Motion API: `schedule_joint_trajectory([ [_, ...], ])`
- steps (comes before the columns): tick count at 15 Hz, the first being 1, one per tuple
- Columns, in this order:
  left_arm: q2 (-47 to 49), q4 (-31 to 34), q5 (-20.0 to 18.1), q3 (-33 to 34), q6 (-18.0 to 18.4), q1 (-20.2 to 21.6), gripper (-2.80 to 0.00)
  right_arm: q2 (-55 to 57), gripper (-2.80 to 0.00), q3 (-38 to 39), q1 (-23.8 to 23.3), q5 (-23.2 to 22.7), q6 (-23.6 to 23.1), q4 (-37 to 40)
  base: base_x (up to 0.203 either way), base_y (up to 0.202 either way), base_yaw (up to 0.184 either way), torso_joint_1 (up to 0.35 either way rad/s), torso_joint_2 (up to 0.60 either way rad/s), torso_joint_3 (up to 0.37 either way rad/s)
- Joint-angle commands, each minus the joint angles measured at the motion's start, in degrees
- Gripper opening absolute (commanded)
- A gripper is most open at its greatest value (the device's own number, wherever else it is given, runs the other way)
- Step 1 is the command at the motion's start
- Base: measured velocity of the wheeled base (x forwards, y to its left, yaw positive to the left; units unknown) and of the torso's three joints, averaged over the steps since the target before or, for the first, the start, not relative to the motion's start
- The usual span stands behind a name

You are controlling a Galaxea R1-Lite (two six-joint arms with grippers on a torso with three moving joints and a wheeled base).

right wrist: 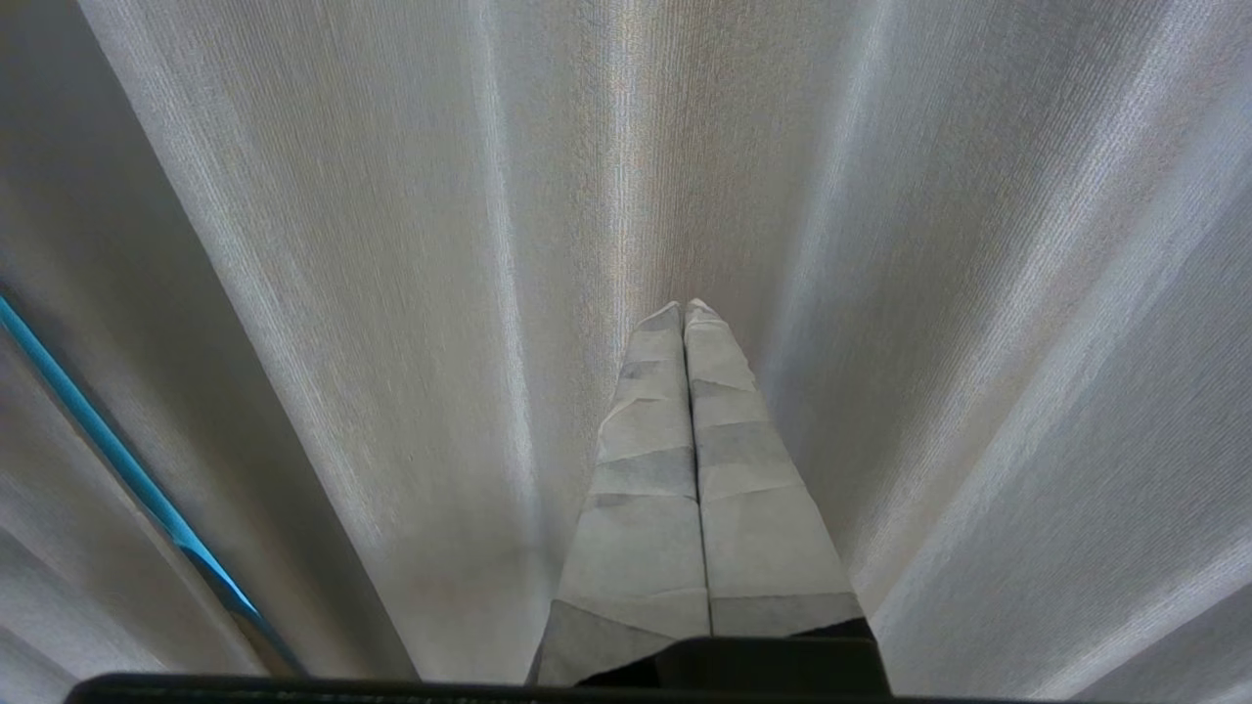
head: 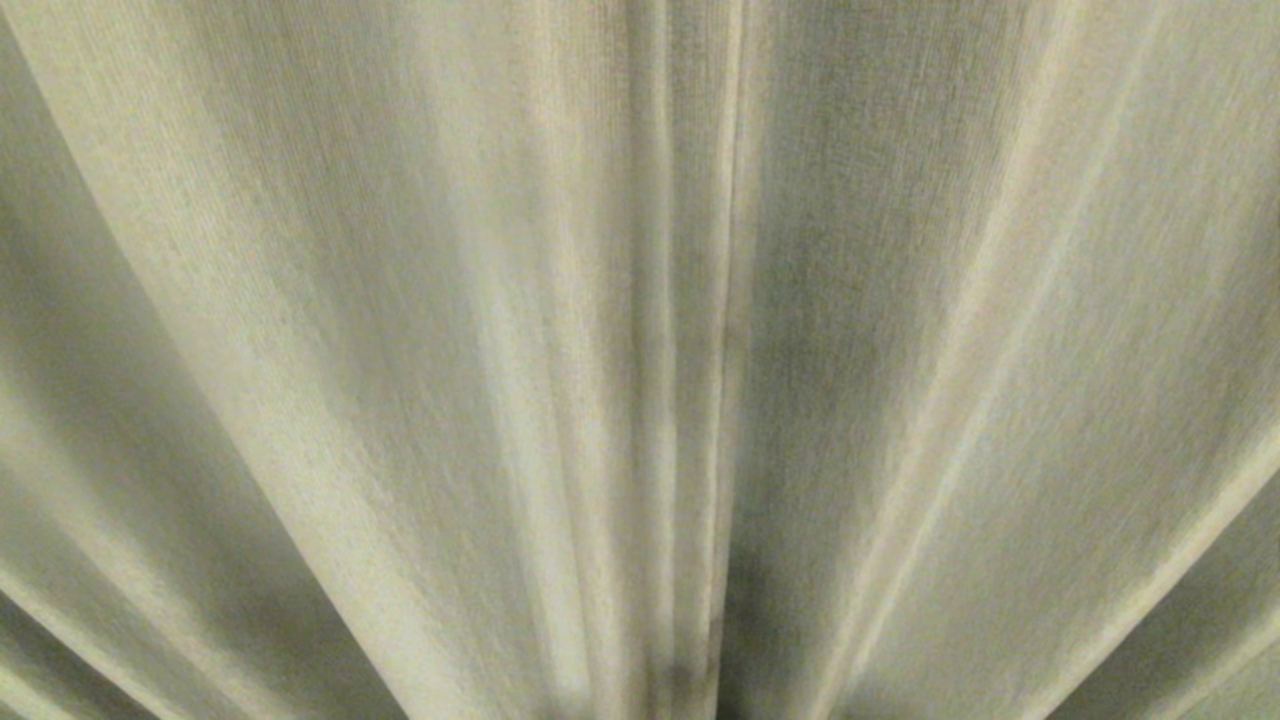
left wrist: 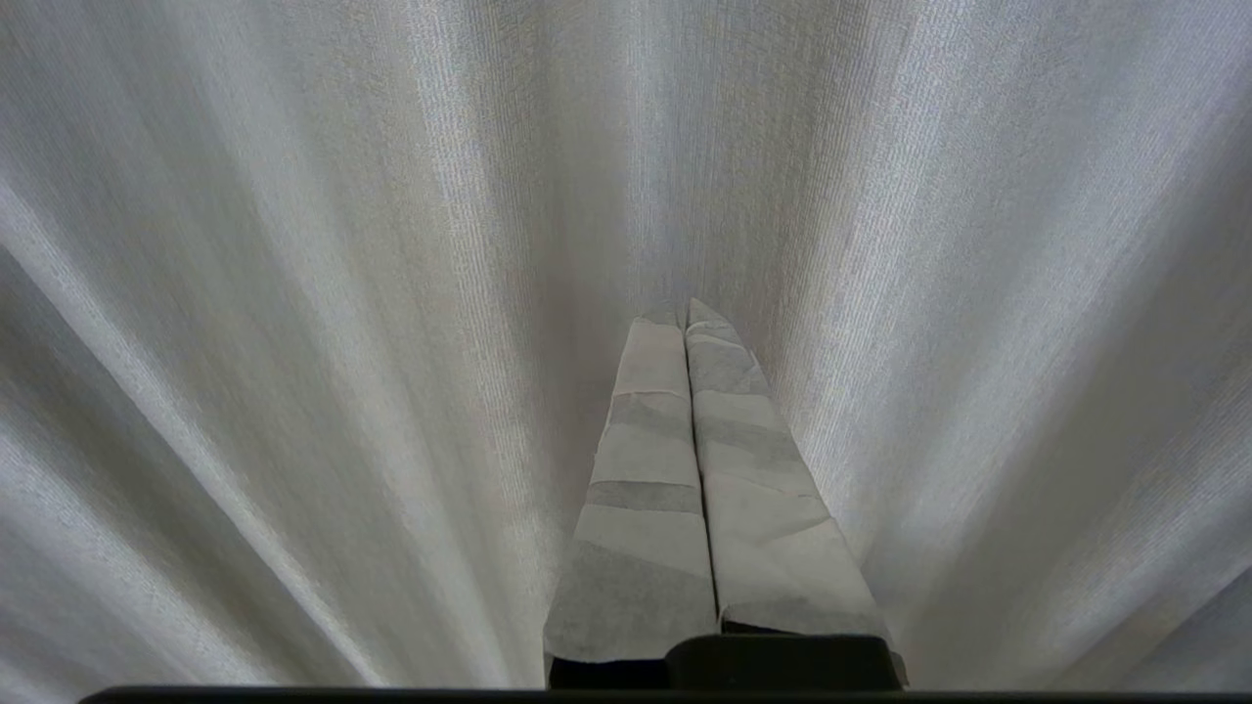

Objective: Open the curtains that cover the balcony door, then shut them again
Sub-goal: Pull the outer curtains open on both sides

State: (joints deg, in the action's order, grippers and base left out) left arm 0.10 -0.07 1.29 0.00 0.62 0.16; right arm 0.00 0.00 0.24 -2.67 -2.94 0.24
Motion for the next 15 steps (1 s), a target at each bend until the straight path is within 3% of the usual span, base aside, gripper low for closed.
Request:
schedule_joint_trajectory([
  [1, -0.01, -0.01, 0.03, 0.0, -0.01, 0.02, -2.8, 0.0, -2.8, 0.0, 0.02, -0.05, -0.05, 0.02, 0.0, 0.0, 0.0, 0.0, 0.0, 0.0],
  [15, -0.01, -0.01, 0.03, 0.0, -0.01, 0.02, -2.8, 0.0, -2.8, -0.09, 0.02, -0.05, -1.61, -1.03, 0.0, 0.0, 0.0, 0.0, 0.0, 0.0],
])
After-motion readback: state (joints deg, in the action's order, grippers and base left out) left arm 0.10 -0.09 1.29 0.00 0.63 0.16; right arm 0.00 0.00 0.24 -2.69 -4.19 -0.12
